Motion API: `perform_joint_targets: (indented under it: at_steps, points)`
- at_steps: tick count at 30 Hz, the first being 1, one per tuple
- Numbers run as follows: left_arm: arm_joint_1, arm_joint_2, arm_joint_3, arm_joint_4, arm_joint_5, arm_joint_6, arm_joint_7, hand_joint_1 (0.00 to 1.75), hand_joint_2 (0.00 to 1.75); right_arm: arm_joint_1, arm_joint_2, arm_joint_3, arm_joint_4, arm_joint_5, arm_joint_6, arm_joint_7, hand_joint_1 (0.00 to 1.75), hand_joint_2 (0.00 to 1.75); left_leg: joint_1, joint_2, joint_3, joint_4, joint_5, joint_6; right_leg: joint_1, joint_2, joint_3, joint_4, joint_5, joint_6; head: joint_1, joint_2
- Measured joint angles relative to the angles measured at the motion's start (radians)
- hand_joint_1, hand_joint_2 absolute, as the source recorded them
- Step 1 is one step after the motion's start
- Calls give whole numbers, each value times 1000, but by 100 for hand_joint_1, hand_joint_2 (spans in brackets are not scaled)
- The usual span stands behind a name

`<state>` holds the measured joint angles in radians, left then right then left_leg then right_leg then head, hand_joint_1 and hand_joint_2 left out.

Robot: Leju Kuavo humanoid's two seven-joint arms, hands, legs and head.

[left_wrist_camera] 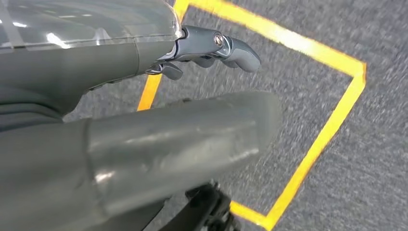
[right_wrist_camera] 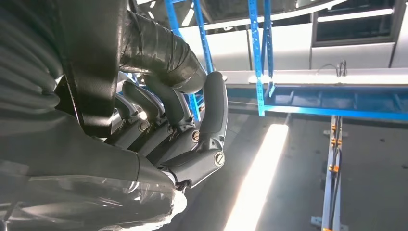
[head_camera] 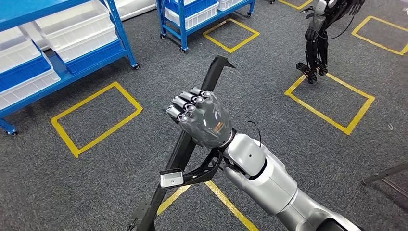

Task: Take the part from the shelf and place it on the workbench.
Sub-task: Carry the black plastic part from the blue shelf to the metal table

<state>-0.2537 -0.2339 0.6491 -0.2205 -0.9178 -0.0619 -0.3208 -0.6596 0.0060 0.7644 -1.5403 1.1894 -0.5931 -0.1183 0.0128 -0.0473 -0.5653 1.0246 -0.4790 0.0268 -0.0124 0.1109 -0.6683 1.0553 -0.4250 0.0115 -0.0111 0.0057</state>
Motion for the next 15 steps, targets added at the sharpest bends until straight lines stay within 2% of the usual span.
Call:
perform_joint_targets:
  at_steps: [2, 3, 5, 6, 7, 8, 9, 10, 11, 13, 14, 15]
  points:
    - [-2, -2, 0, 0, 0, 0, -1, 0, 0, -2, -2, -1, -1, 0, 0, 0, 175, 175, 3, 19, 4, -12, 9, 11, 6, -44, -12, 25, -22, 3, 1, 0]
    - [-3, -2, 0, 0, 0, 0, -1, 0, 0, -3, -2, -1, -1, 0, 0, 0, 175, 175, 2, 23, 5, -14, 10, 13, 8, -60, -17, 36, -31, 4, 1, 0]
    - [-3, -2, 0, 0, 0, 0, -1, 0, 0, -3, -2, -1, -1, 0, 0, 0, 175, 175, 1, 25, 5, -14, 10, 14, 8, -65, -21, 44, -37, 4, 1, 0]
    - [-3, -2, 0, 0, 0, 0, -1, 0, 0, -4, -2, -1, -1, 0, 0, 0, 175, 175, 0, 30, 4, -14, 10, 15, 7, -72, -33, 71, -51, 5, 1, 0]
    - [-2, -1, 0, 0, 0, 0, -1, 0, 0, -4, -2, -1, -2, 0, 0, 0, 175, 175, -1, 40, 3, -14, 10, 16, 6, -82, -56, 120, -75, 7, 1, 0]
    - [-1, -1, 0, 0, 0, 0, -1, 0, 0, -3, -3, -1, -2, 0, 0, 0, 175, 175, -3, 58, 2, -13, 9, 16, 3, -92, -74, 164, -87, 11, 1, 0]
    - [0, -1, 0, 0, 1, 0, -1, 0, 0, -3, -4, -1, -2, 0, 0, 0, 175, 175, -4, 80, 0, -11, 8, 16, 0, -105, -79, 185, -89, 14, 1, 0]
    - [0, -1, 0, 0, 1, 0, -1, 0, 0, -3, -6, -1, -2, 0, 1, 0, 175, 175, -5, 99, 0, -9, 5, 15, -2, -117, -60, 161, -69, 15, 1, 0]
    - [0, -2, 0, 0, 1, 0, -1, 0, 0, -3, -7, -1, -2, 0, 1, 0, 175, 175, -5, 116, -1, -6, 2, 12, -1, -139, -24, 101, -44, 15, 1, 0]
    - [-1, -3, 0, 0, 1, 0, -1, 0, 0, -5, -6, -1, -3, 0, 2, 0, 175, 175, -11, 133, 0, -1, -5, 3, 6, -168, 26, 6, -19, 6, 1, 0]
    - [-1, -4, 0, 0, 0, 0, -2, 0, 0, -6, -6, -1, -4, 0, 3, 0, 175, 175, -14, 142, 1, 0, -7, -2, 10, -172, 32, -9, -21, 1, 0, 0]
    - [-1, -5, 0, 0, 0, 0, -2, 0, 0, -6, -7, -1, -4, 0, 4, 0, 175, 175, -16, 151, 2, 1, -8, -6, 13, -161, 30, -11, -19, -5, 0, 0]
